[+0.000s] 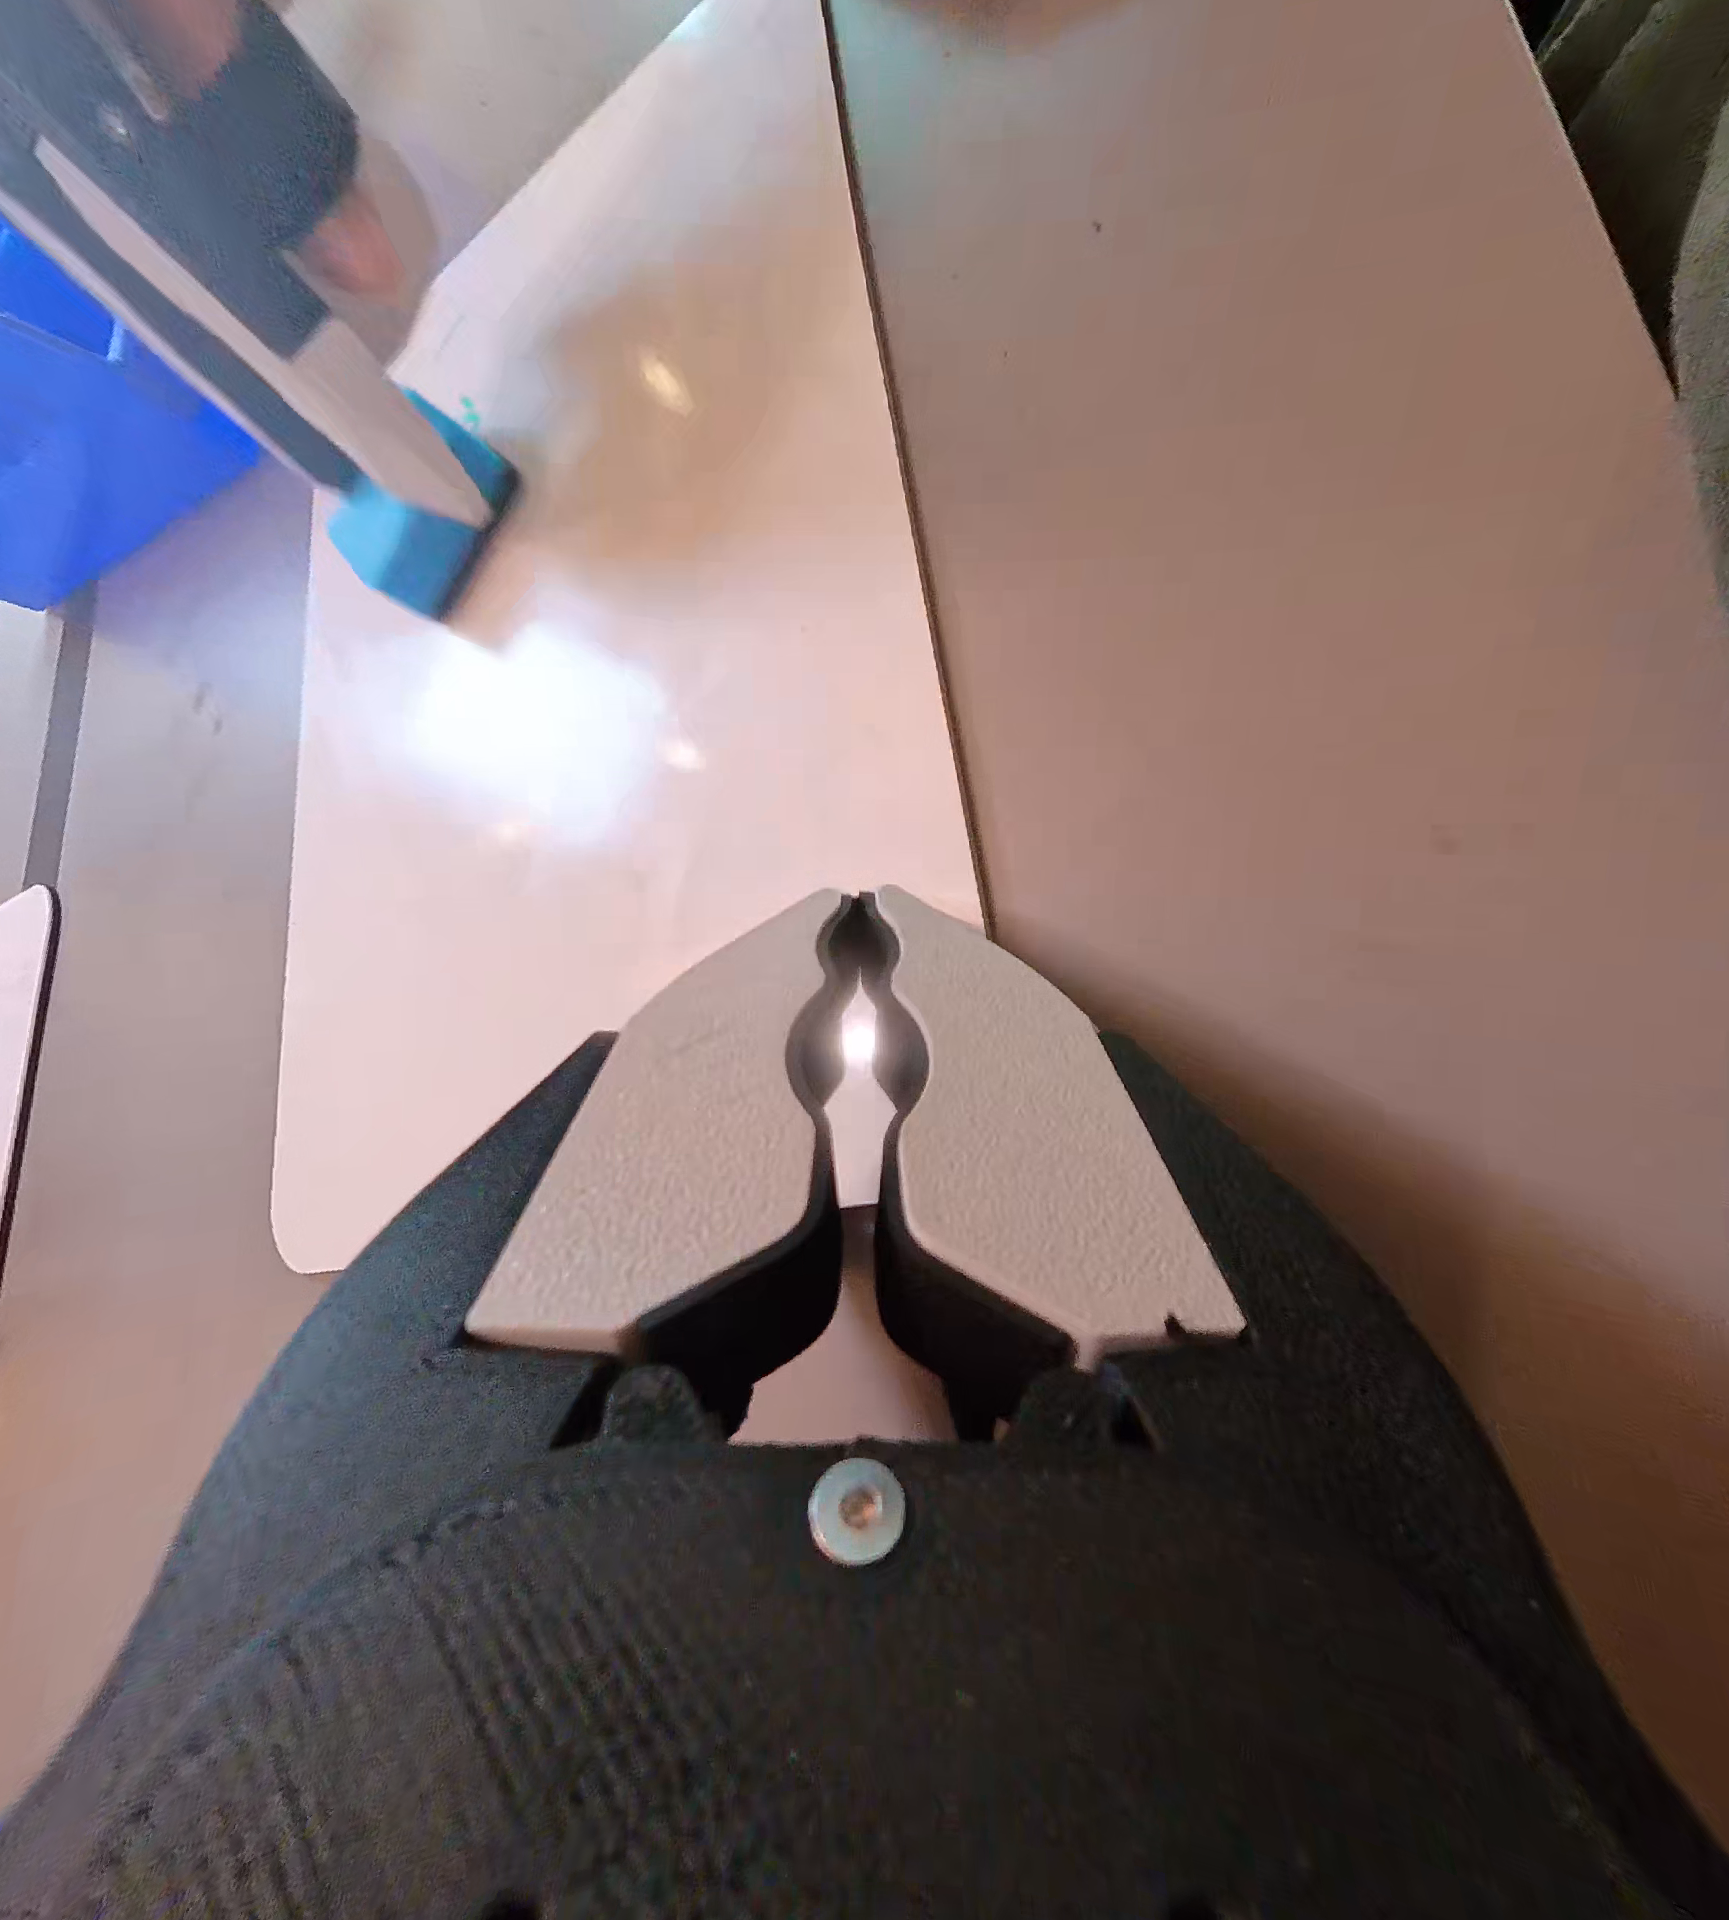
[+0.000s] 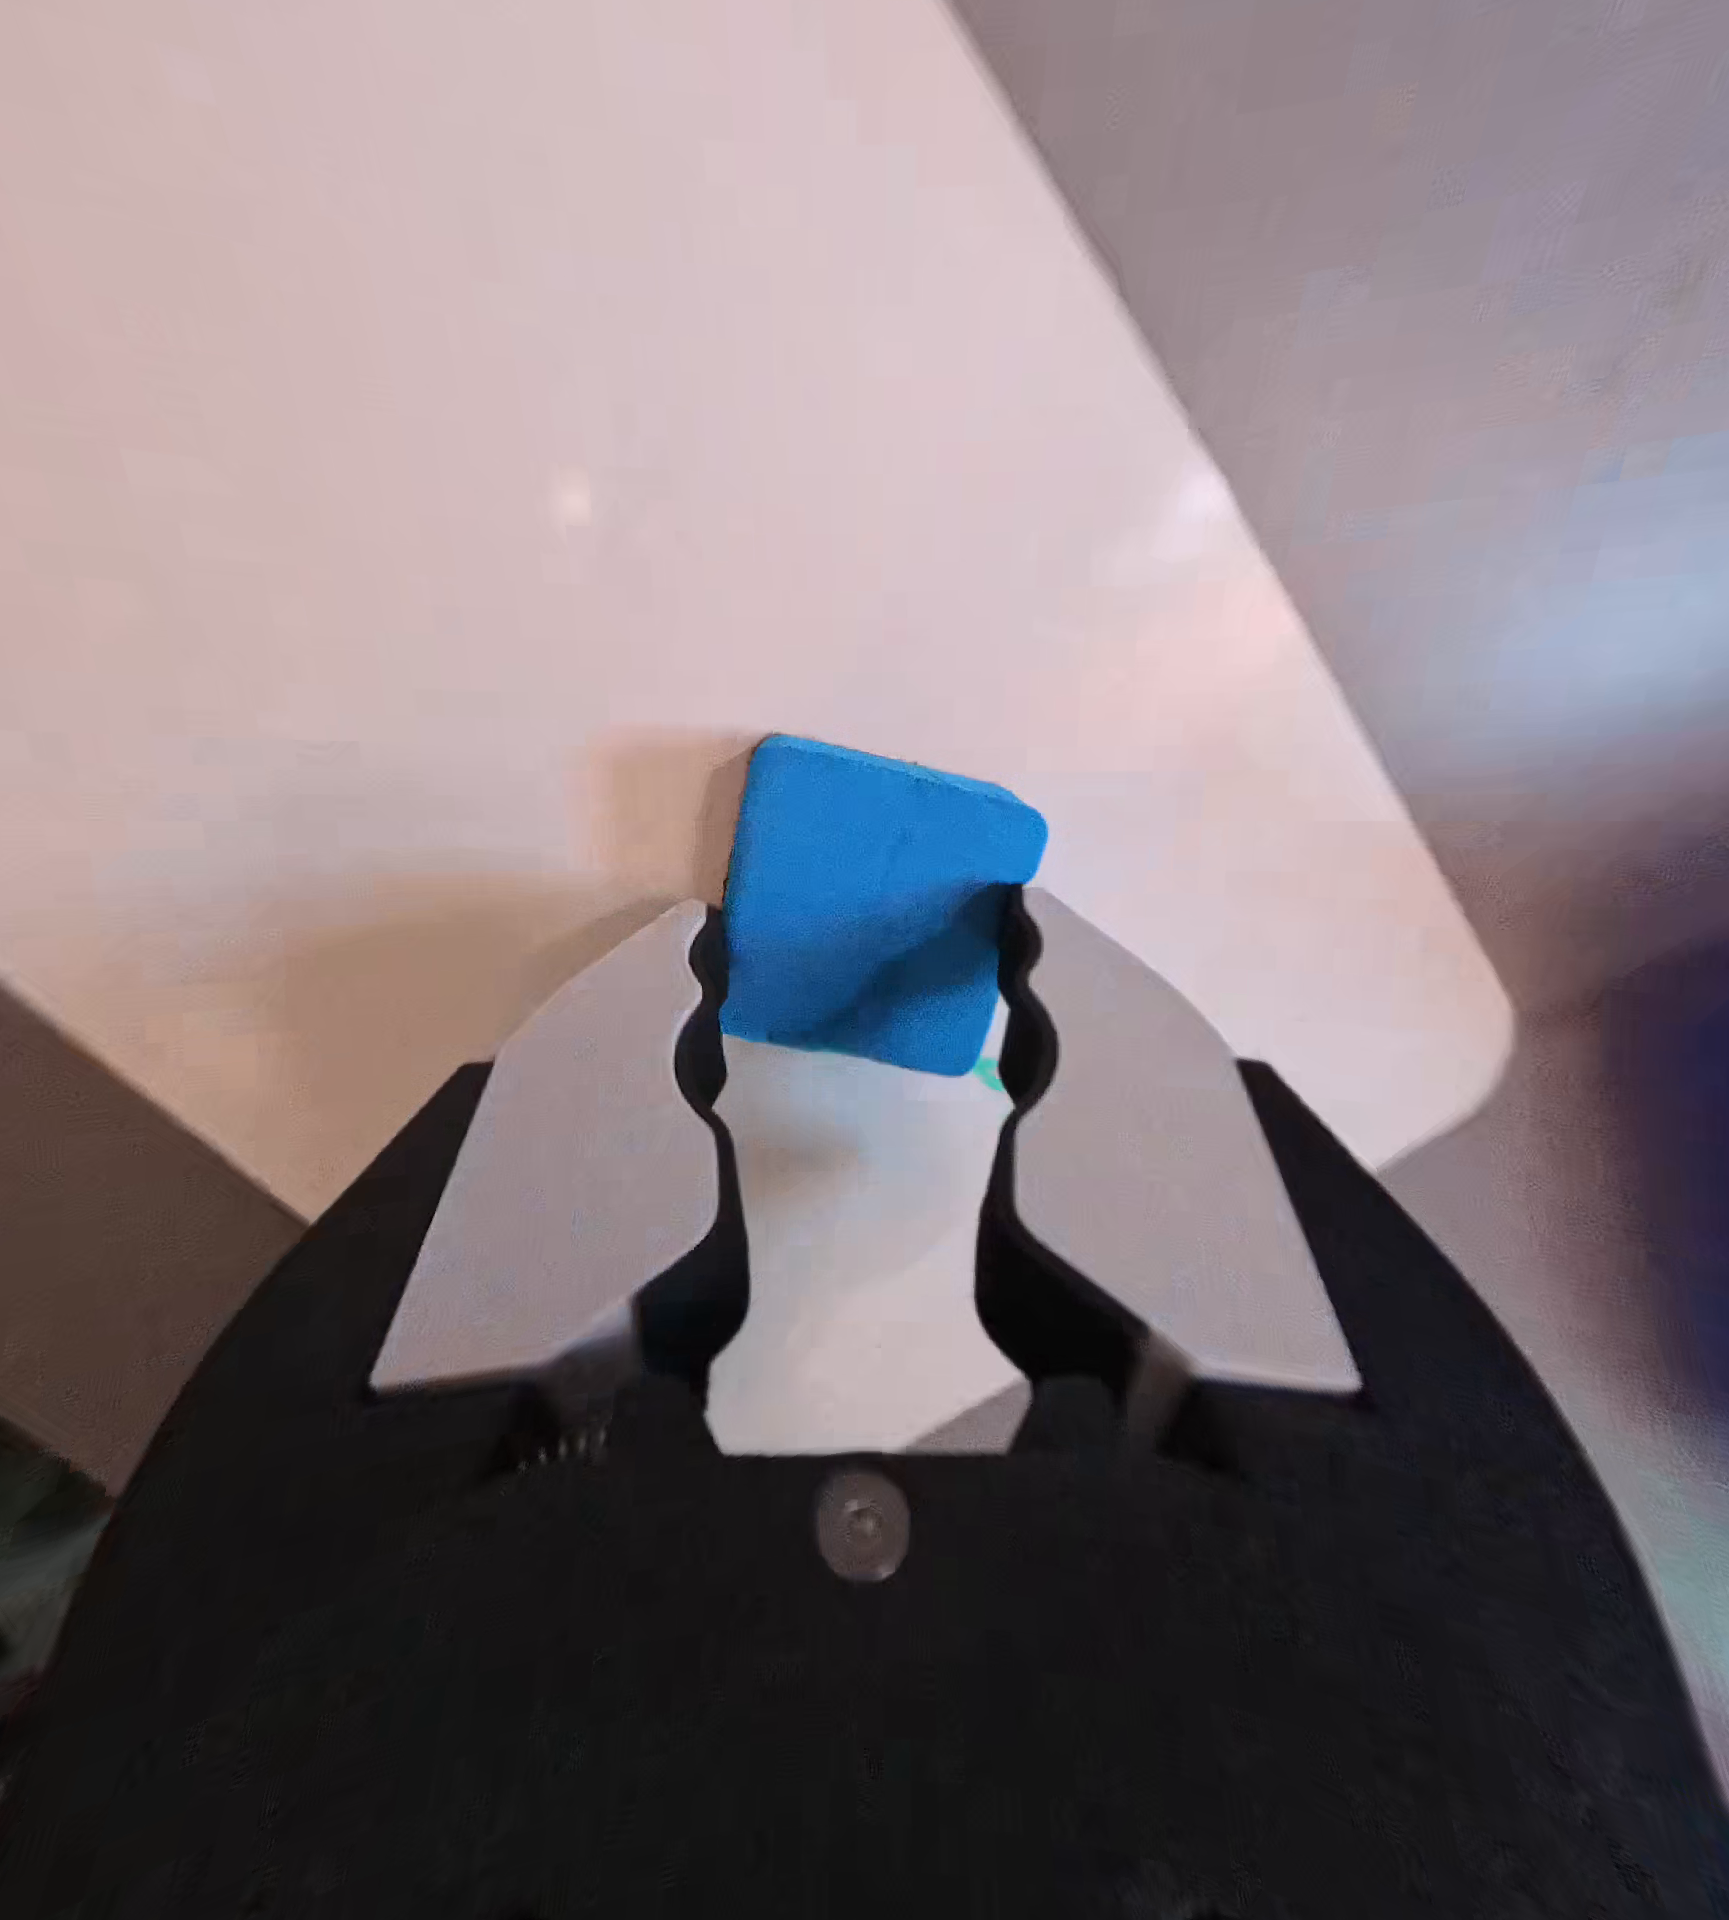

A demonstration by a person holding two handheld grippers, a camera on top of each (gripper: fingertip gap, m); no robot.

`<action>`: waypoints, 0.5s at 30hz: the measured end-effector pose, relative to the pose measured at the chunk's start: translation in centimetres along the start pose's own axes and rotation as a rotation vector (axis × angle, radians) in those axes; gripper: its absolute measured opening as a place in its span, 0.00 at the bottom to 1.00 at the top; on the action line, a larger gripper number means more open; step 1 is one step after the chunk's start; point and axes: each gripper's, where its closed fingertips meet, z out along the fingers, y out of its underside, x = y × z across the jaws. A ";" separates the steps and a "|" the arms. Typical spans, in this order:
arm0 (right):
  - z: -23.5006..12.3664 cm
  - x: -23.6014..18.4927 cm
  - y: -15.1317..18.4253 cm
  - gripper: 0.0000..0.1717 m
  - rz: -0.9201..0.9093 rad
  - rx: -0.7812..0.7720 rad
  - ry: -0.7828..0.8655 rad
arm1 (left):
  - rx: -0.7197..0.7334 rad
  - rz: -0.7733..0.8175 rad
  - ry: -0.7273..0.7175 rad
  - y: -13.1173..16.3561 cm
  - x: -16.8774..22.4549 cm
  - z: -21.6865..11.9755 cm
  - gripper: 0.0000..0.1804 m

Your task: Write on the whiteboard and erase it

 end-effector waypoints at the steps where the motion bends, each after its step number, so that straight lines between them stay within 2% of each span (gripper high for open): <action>1: 0.1 -2.0 -0.6 0.30 -0.084 -0.008 -0.014 | 0.001 -0.003 0.000 0.0 0.0 0.0 0.01; 2: 0.1 -1.8 -0.4 0.30 -0.108 -0.010 -0.006 | 0.000 -0.002 -0.002 0.0 0.0 0.0 0.01; 5: -1.0 8.1 5.1 0.30 0.257 -0.035 0.085 | -0.001 0.009 -0.009 0.0 0.0 0.0 0.01; 6: -1.3 8.4 6.1 0.30 0.283 -0.035 0.075 | 0.000 0.008 -0.008 0.0 0.0 0.0 0.01; 7: -1.3 6.6 5.9 0.30 0.209 -0.039 0.072 | 0.003 0.004 -0.003 0.0 0.0 0.1 0.01; 9: -0.8 0.8 3.6 0.30 0.019 -0.013 0.012 | 0.006 -0.007 0.008 0.0 -0.1 0.1 0.01; 10: -0.8 0.0 3.3 0.30 -0.033 -0.015 0.019 | 0.006 -0.010 0.010 -0.1 -0.1 0.2 0.01; 11: -0.9 1.0 3.6 0.30 0.018 -0.003 0.002 | 0.006 -0.003 0.005 -0.1 -0.1 0.2 0.01; 13: -1.5 7.2 7.1 0.30 0.222 -0.029 0.088 | 0.002 0.004 -0.001 0.0 -0.1 0.1 0.01; 14: -1.8 8.1 8.3 0.30 0.288 -0.032 0.075 | 0.002 0.002 -0.001 0.0 -0.1 0.1 0.01; 15: -1.8 7.5 8.4 0.30 0.258 -0.042 0.094 | 0.002 -0.001 0.000 0.0 -0.1 0.1 0.01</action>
